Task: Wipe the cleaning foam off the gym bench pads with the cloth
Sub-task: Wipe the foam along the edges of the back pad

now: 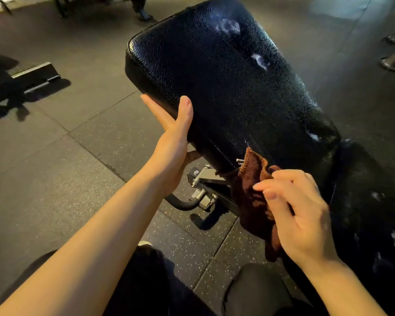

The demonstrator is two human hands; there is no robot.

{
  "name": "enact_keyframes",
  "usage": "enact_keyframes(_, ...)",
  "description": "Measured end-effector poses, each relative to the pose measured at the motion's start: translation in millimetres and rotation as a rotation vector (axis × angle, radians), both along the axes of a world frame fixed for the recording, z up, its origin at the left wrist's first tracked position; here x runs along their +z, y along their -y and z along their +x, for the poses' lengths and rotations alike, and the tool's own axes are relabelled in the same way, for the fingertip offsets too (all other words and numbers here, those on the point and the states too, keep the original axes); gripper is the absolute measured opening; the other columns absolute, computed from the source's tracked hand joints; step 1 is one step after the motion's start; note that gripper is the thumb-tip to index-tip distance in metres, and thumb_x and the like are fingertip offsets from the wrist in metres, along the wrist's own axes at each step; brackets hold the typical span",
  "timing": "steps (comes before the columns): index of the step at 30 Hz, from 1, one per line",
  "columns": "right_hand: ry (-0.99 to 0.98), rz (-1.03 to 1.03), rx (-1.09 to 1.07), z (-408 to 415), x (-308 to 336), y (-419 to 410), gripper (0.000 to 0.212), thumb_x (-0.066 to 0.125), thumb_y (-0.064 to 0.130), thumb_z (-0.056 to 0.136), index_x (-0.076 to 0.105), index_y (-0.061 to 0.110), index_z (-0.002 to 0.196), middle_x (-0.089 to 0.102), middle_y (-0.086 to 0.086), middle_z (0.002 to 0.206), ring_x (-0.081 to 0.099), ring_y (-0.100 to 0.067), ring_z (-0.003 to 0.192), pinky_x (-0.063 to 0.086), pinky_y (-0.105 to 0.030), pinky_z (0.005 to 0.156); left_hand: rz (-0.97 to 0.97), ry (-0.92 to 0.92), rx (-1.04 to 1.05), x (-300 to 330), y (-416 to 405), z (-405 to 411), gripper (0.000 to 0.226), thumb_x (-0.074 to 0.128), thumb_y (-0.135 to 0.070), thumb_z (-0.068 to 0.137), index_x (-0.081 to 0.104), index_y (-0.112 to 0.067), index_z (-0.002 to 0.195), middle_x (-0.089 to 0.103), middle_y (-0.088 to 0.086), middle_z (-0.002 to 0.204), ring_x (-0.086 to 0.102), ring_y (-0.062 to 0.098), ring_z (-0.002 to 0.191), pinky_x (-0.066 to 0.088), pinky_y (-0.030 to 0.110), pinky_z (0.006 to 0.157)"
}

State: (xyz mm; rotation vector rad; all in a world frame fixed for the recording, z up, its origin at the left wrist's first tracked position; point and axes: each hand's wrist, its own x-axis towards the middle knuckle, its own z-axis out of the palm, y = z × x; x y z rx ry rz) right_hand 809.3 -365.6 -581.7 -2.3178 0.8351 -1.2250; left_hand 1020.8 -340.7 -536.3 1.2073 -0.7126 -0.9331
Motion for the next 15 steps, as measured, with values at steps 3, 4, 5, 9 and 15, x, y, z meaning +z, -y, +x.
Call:
enact_keyframes(3,0.096,0.179,-0.094,15.9,13.1,2.2,0.029,0.058,0.027,0.092,0.051,0.025,0.120,0.056,0.009,0.077,0.055,-0.007,0.077,0.043,-0.014,0.078,0.007,0.002,-0.021,0.9,-9.8,-11.9,0.080,0.039,-0.057,0.096,-0.030,-0.057,0.136,0.014,-0.016,0.160,0.036,0.021,0.140,0.045,0.053,0.101)
enact_keyframes(4,0.062,0.224,-0.124,20.2,17.6,3.3,0.035,0.061,0.027,0.089,0.051,0.024,0.123,0.054,0.009,0.076,0.053,-0.005,0.075,0.040,-0.008,0.074,0.010,-0.007,-0.038,1.0,-15.4,-15.8,0.082,0.042,-0.054,0.096,-0.030,-0.057,0.135,0.012,-0.017,0.160,0.035,0.020,0.140,0.044,0.054,0.102)
enact_keyframes(5,0.007,0.254,-0.149,22.2,20.7,4.6,0.034,0.063,0.028,0.087,0.055,0.025,0.120,0.051,0.011,0.080,0.051,-0.001,0.075,0.039,-0.005,0.070,0.018,-0.020,-0.061,0.4,-22.0,-19.4,0.088,0.048,-0.052,0.094,-0.029,-0.058,0.135,0.010,-0.018,0.160,0.035,0.018,0.140,0.043,0.054,0.103)
enact_keyframes(9,-0.107,0.302,-0.146,19.6,34.6,4.7,0.017,0.067,0.017,0.083,0.058,0.030,0.088,0.050,0.014,0.090,0.050,0.002,0.071,0.040,-0.004,0.070,0.135,-0.039,-0.115,-8.1,-48.8,-34.4,0.115,0.081,-0.033,0.068,-0.004,-0.067,0.138,0.032,-0.008,0.152,0.055,0.011,0.122,0.051,0.045,0.097)
enact_keyframes(15,-0.189,0.262,-0.149,25.9,46.7,0.0,0.021,0.063,0.020,0.083,0.055,0.035,0.095,0.055,0.017,0.080,0.052,0.005,0.081,0.049,-0.043,0.082,0.293,-0.076,-0.105,-29.0,-63.5,-75.5,0.066,0.085,-0.021,0.066,0.047,-0.035,0.118,0.064,-0.002,0.095,0.069,0.011,0.084,0.058,0.031,0.076)
